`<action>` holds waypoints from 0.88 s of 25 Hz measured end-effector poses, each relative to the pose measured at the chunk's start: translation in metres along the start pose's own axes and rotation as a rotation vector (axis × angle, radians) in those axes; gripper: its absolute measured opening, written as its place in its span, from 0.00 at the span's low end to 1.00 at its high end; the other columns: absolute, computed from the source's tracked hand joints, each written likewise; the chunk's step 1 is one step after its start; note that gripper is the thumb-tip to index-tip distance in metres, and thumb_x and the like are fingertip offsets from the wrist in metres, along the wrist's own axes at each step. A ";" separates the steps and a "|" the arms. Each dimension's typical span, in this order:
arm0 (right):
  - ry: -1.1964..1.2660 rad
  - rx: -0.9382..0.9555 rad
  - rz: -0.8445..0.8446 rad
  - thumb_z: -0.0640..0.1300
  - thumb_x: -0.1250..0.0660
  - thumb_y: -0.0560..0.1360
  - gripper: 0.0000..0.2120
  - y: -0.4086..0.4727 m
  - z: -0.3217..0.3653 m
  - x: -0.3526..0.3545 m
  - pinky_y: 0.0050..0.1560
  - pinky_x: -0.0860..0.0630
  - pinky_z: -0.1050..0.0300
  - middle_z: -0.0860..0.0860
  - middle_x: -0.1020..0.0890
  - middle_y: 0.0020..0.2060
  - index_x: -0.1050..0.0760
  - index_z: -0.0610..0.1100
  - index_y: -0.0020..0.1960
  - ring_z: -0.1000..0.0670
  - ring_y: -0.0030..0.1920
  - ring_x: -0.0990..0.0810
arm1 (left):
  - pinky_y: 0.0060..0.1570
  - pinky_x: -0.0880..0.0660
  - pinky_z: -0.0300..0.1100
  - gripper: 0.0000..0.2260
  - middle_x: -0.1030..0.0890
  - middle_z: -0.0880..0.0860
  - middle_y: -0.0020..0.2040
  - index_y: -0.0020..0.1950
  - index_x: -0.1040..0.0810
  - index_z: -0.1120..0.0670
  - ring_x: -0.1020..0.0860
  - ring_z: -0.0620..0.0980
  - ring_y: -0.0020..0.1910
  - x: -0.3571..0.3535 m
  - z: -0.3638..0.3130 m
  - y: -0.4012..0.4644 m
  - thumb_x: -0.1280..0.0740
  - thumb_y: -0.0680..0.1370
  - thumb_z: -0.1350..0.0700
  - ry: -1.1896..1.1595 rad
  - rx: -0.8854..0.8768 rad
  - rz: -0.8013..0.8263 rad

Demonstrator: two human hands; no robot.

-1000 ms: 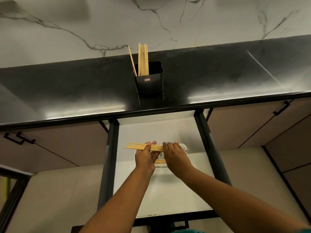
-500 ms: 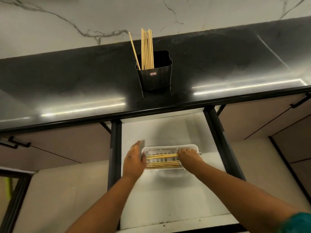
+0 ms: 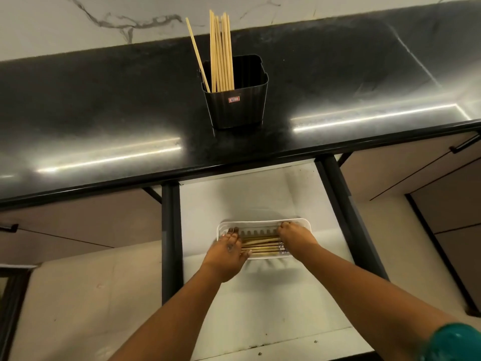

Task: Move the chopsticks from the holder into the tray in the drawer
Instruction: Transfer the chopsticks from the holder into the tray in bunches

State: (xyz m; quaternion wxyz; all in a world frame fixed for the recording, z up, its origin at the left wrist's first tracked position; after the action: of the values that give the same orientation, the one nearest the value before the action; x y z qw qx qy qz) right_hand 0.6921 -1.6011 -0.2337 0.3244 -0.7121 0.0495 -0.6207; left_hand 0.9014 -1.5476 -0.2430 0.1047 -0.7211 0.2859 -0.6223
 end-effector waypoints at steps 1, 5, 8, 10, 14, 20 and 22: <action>-0.005 -0.012 0.013 0.36 0.34 0.74 0.13 -0.002 -0.002 0.002 0.56 0.24 0.52 0.46 0.18 0.56 0.22 0.42 0.58 0.44 0.56 0.20 | 0.76 0.53 0.50 0.32 0.43 0.57 0.78 0.76 0.42 0.58 0.50 0.54 0.78 -0.002 -0.001 0.001 0.54 0.80 0.38 0.032 -0.017 0.028; 0.037 -0.078 0.025 0.36 0.34 0.75 0.11 -0.005 -0.004 0.003 0.51 0.22 0.52 0.44 0.17 0.51 0.20 0.41 0.56 0.43 0.53 0.19 | 0.75 0.60 0.50 0.37 0.44 0.57 0.78 0.76 0.44 0.58 0.54 0.54 0.78 -0.002 -0.005 0.004 0.59 0.77 0.33 0.139 -0.055 0.077; 0.073 -0.097 -0.006 0.36 0.34 0.75 0.11 -0.012 -0.002 0.001 0.49 0.21 0.52 0.45 0.17 0.50 0.20 0.41 0.56 0.43 0.51 0.19 | 0.76 0.51 0.51 0.33 0.38 0.56 0.76 0.75 0.39 0.57 0.45 0.55 0.77 0.006 -0.006 -0.003 0.54 0.79 0.36 0.077 -0.101 -0.001; 0.076 -0.104 -0.053 0.37 0.34 0.74 0.10 -0.015 -0.004 0.001 0.46 0.21 0.52 0.45 0.17 0.47 0.20 0.42 0.54 0.44 0.47 0.18 | 0.64 0.29 0.49 0.20 0.21 0.55 0.61 0.61 0.23 0.55 0.25 0.55 0.62 0.013 -0.008 -0.012 0.45 0.80 0.44 -0.160 -0.151 -0.322; 0.149 -0.053 -0.132 0.43 0.36 0.76 0.10 -0.011 -0.007 -0.002 0.48 0.19 0.51 0.47 0.17 0.50 0.20 0.44 0.54 0.45 0.49 0.19 | 0.39 0.25 0.38 0.05 0.21 0.51 0.43 0.45 0.26 0.51 0.22 0.50 0.43 0.009 0.019 -0.024 0.36 0.78 0.51 -0.811 0.366 -0.722; 0.189 -0.054 -0.155 0.43 0.36 0.76 0.11 0.000 -0.001 -0.002 0.51 0.23 0.55 0.48 0.17 0.51 0.20 0.47 0.56 0.47 0.50 0.19 | 0.40 0.29 0.33 0.07 0.21 0.44 0.43 0.48 0.26 0.46 0.23 0.44 0.44 0.002 0.033 -0.011 0.39 0.79 0.44 -1.328 0.626 -0.320; 0.245 -0.056 -0.132 0.42 0.36 0.76 0.12 0.002 -0.001 -0.002 0.56 0.24 0.55 0.48 0.18 0.55 0.23 0.47 0.59 0.47 0.54 0.21 | 0.36 0.30 0.31 0.06 0.20 0.44 0.44 0.46 0.25 0.45 0.23 0.42 0.43 -0.002 0.028 -0.011 0.38 0.79 0.44 -1.284 0.552 -0.293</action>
State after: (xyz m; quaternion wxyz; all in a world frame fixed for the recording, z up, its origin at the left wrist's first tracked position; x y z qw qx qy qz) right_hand 0.6914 -1.6021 -0.2366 0.2544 -0.6415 0.0588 -0.7213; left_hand 0.9312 -1.5436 -0.2448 0.3463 -0.9234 -0.1001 -0.1320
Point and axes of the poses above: each hand's wrist, its own y-axis towards the middle knuckle, its own x-axis out of the back of the hand, z = x × y, the point moved 2 cm from there along y, towards the middle knuckle
